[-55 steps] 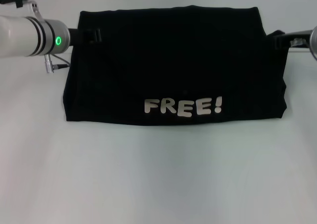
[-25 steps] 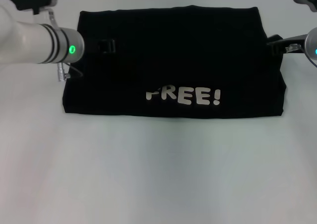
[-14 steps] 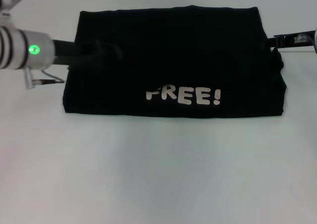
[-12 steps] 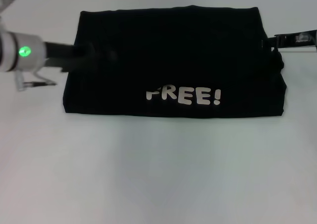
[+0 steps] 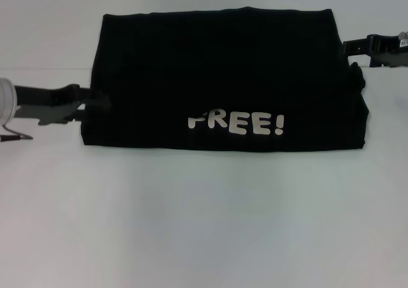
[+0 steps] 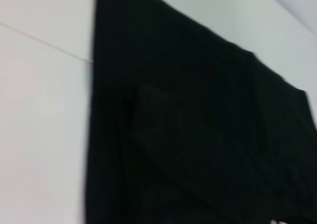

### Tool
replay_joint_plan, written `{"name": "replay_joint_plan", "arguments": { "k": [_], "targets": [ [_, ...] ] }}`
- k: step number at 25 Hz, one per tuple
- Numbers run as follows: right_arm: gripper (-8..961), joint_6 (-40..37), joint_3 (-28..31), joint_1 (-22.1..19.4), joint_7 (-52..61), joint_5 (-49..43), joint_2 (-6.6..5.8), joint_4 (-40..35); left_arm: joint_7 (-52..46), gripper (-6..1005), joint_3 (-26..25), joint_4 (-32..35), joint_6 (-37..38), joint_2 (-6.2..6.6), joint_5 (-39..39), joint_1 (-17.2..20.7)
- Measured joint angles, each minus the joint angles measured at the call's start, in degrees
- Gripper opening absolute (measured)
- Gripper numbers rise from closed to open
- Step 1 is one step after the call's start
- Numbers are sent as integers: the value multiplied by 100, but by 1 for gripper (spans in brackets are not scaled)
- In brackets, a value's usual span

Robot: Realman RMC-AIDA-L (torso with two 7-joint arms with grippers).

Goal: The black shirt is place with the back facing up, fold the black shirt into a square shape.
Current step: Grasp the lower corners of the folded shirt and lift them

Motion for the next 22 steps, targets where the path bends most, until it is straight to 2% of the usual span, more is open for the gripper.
{"name": "replay_joint_plan", "arguments": {
  "k": [6,16,22],
  "targets": [
    [873,-95,13,-100,-38,128,-28,33,147,668,42,-450,-561,-29,24,15],
    [863,-96,20,-138,-44,135,-42,51,167,632,92,-813,-1033,-48,33,4],
    [856,-99,21,-140,-44,135,-40,51,167,565,136,-923,-1333,-57,53,-16]
  ]
}}
